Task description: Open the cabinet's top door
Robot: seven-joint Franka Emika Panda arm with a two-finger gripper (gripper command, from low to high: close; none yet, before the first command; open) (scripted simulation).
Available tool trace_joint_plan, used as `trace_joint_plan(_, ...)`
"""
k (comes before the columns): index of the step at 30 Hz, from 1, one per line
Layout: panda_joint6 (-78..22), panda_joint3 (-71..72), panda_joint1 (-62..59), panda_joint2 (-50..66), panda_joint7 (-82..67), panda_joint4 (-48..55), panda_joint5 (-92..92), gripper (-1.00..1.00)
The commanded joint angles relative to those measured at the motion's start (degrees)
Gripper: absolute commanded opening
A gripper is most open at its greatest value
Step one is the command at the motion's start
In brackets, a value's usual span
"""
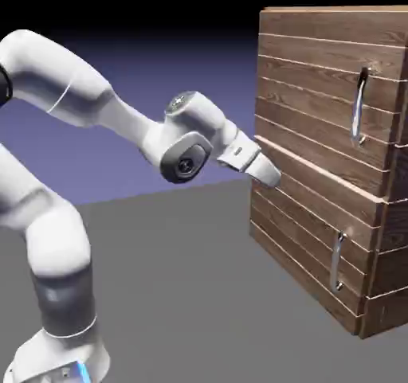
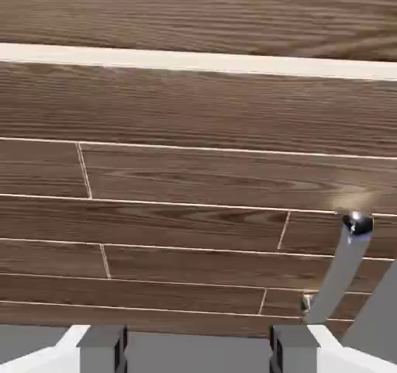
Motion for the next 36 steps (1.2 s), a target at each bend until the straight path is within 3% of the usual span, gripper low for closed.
trace_joint_plan(1,0.0,-1.0,0.9,-0.2,1.9,0.6,-2.5,0.0)
trace_joint_plan(36,-1.7,-35.2,33.0,-7.5,68.9,22.2,-89.7,0.0)
